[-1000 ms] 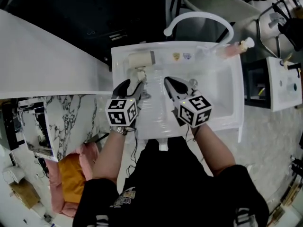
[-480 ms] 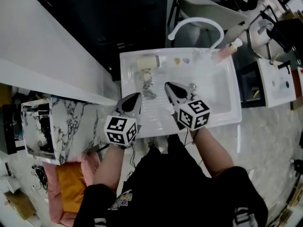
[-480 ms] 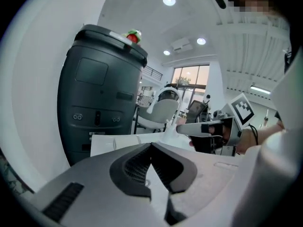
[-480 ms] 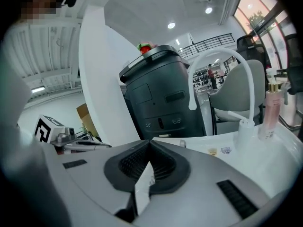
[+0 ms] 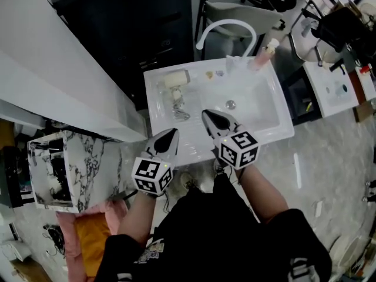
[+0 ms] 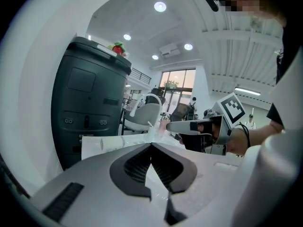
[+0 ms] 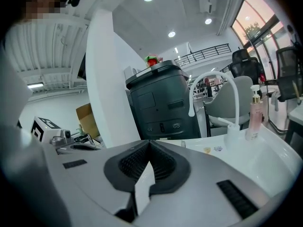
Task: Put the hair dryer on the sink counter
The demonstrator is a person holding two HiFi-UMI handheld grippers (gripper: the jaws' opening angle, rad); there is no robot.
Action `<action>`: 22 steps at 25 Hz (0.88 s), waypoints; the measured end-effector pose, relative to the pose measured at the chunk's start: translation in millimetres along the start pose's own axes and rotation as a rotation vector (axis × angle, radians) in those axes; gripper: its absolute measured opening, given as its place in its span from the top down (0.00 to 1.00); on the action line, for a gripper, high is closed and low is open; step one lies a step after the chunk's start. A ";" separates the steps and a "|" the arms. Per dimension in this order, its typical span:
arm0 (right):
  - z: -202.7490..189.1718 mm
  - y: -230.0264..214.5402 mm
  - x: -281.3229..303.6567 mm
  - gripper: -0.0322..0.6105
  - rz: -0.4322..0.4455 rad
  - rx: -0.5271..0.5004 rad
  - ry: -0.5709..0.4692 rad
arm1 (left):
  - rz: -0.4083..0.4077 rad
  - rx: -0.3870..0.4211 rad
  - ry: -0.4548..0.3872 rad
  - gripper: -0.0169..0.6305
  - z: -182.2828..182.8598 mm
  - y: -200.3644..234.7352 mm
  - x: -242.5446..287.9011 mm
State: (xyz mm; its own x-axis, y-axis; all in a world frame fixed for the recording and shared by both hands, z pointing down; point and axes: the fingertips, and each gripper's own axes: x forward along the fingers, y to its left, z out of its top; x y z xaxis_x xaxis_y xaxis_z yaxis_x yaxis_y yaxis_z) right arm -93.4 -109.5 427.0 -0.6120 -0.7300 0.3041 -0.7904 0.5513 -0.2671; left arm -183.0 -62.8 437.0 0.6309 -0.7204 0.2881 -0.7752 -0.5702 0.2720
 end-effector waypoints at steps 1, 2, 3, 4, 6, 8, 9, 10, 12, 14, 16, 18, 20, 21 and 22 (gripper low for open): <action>0.3 0.3 -6.9 0.95 -0.005 -0.001 -0.005 | -0.011 0.000 0.003 0.97 -1.6 -6.9 -2.0; 0.4 0.3 -13.5 0.95 -0.009 -0.002 -0.011 | -0.019 -0.001 0.003 0.97 -3.0 -13.4 -4.4; 0.7 0.2 -20.0 0.95 -0.013 -0.001 -0.017 | -0.023 -0.001 0.003 0.97 -4.4 -19.4 -6.7; 1.2 0.0 -26.5 0.95 -0.017 -0.001 -0.024 | -0.025 -0.001 0.004 0.97 -5.9 -25.0 -8.7; 2.8 -0.3 -40.0 0.95 -0.019 -0.001 -0.036 | -0.025 -0.002 0.007 0.97 -9.1 -36.2 -11.0; 3.5 -2.1 -55.6 0.95 -0.014 -0.007 -0.048 | -0.025 -0.005 0.005 0.97 -10.6 -50.0 -11.0; 3.8 -4.1 -64.1 0.95 -0.011 -0.012 -0.054 | -0.023 -0.003 0.003 0.97 -10.9 -58.1 -10.1; 4.1 -6.3 -72.8 0.95 -0.008 -0.017 -0.059 | -0.019 0.001 0.000 0.97 -11.2 -66.8 -8.9; 3.3 -10.8 -90.6 0.95 0.006 -0.022 -0.067 | -0.003 0.009 -0.006 0.97 -12.7 -84.8 -6.7; 1.0 -15.1 -110.4 0.95 0.027 -0.029 -0.074 | 0.029 0.008 -0.018 0.97 -14.0 -103.4 -4.6; -0.4 -19.7 -133.4 0.95 0.051 -0.043 -0.076 | 0.072 -0.003 -0.035 0.97 -14.6 -123.8 -2.7; -2.6 -23.7 -158.1 0.95 0.079 -0.053 -0.079 | 0.117 -0.009 -0.054 0.97 -16.0 -147.2 -3.6; -6.2 -27.3 -182.2 0.95 0.111 -0.061 -0.082 | 0.170 -0.009 -0.072 0.97 -19.0 -170.7 -7.7; -8.8 -28.5 -193.9 0.95 0.127 -0.063 -0.083 | 0.194 -0.009 -0.081 0.97 -21.7 -182.2 -10.7; -11.7 -29.1 -205.2 0.95 0.143 -0.066 -0.084 | 0.215 -0.007 -0.088 0.97 -25.1 -193.7 -13.8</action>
State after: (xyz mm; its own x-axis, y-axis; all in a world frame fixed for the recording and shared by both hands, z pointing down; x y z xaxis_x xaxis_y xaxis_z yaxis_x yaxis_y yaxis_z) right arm 55.0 29.0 383.1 -0.7161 -0.6720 0.1886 -0.6971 0.6753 -0.2410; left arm -40.7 67.5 403.3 0.4458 -0.8568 0.2593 -0.8911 -0.3971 0.2197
